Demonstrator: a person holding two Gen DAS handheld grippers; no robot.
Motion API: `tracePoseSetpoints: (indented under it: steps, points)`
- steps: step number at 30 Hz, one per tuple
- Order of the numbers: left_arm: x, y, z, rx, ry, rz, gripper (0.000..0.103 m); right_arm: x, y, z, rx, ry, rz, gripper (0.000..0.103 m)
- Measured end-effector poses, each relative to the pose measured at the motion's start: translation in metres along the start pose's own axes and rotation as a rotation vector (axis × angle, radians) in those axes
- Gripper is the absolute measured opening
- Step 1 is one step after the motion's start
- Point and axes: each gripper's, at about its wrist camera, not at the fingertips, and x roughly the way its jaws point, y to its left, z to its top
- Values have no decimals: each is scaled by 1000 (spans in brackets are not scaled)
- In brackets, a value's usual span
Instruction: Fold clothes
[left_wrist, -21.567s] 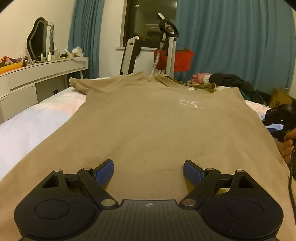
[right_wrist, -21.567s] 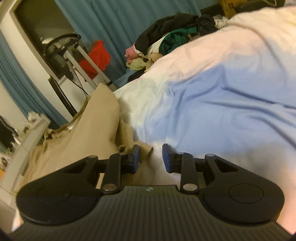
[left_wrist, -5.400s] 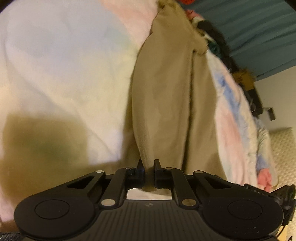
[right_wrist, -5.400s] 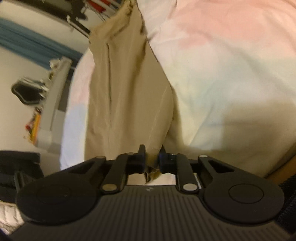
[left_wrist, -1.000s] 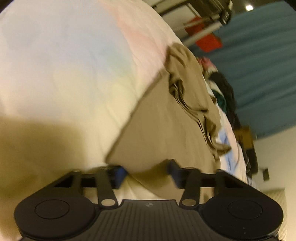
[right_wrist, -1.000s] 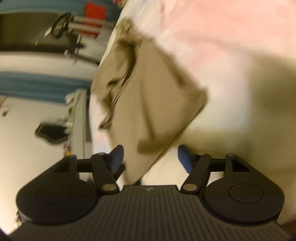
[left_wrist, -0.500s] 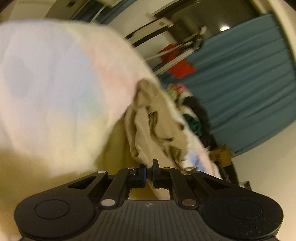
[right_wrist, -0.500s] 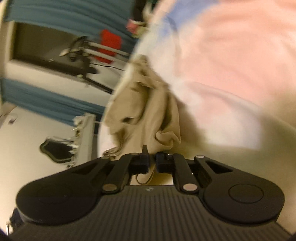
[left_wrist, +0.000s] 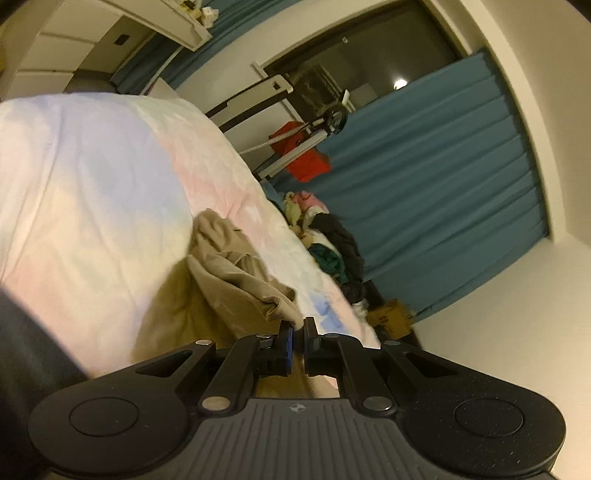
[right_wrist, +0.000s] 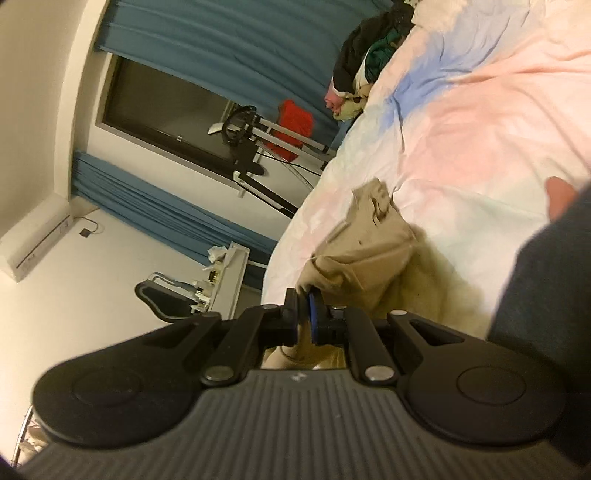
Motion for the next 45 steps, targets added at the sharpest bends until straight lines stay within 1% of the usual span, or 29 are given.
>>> tracePoseSetpoints:
  steps: [1, 3, 6, 7, 10, 12, 16, 18, 20, 21, 23, 25, 28, 30, 32, 36, 37, 38, 39, 40, 41, 42, 43, 45]
  points:
    - [-5, -1, -1, -11, -1, -1, 5, -3, 5, -1, -14, -9, -10, 9]
    - [4, -2, 7, -19, 8, 12, 5, -2, 14, 2, -33, -17, -44, 9]
    - [44, -7, 29, 14, 7, 40, 5, 26, 21, 18, -21, 3, -83, 9]
    - [58, -9, 37, 24, 7, 49, 6, 41, 22, 26, -7, 7, -85, 9]
    - [98, -15, 60, 56, 6, 77, 6, 80, 41, 51, -93, -42, -125, 9]
    - [125, -19, 75, 78, 5, 96, 6, 114, 54, 64, -165, -66, -163, 9]
    - [179, -26, 105, 121, 4, 133, 6, 180, 56, 89, -203, -61, -225, 9]
    - [205, -28, 117, 150, 5, 150, 6, 208, 47, 97, -202, -40, -258, 9]
    - [225, -18, 116, 213, 9, 169, 6, 226, 37, 102, -213, -34, -282, 9]
    - [235, -10, 116, 221, 15, 182, 6, 232, 31, 103, -227, -39, -286, 9]
    - [252, 10, 118, 197, 37, 194, 6, 241, 19, 105, -240, -50, -300, 9]
    - [270, 28, 121, 173, 61, 202, 6, 253, 1, 109, -191, -32, -297, 9]
    - [296, 51, 127, 142, 96, 210, 6, 269, -16, 112, -172, 2, -321, 9]
    - [306, 58, 126, 151, 108, 206, 6, 281, -23, 114, -168, 31, -323, 9]
    - [315, 65, 126, 159, 121, 202, 6, 289, -25, 113, -194, 50, -325, 11]
    - [328, 76, 126, 184, 139, 192, 6, 301, -23, 113, -231, 103, -297, 12]
    - [327, 75, 126, 195, 138, 186, 7, 302, -21, 112, -244, 117, -291, 18]
    - [326, 74, 126, 208, 136, 181, 8, 303, -20, 111, -257, 131, -285, 39]
    - [324, 72, 126, 222, 134, 176, 10, 301, -17, 109, -274, 139, -278, 52]
    - [321, 69, 125, 240, 131, 173, 22, 300, -15, 107, -291, 147, -271, 71]
    - [317, 65, 124, 265, 124, 171, 31, 296, -11, 104, -311, 143, -265, 72]
    - [313, 60, 122, 300, 111, 169, 47, 293, -9, 103, -332, 141, -271, 71]
    - [307, 54, 119, 354, 86, 164, 56, 290, -5, 102, -350, 137, -281, 71]
    - [296, 45, 112, 456, 41, 160, 63, 282, -1, 103, -386, 95, -308, 72]
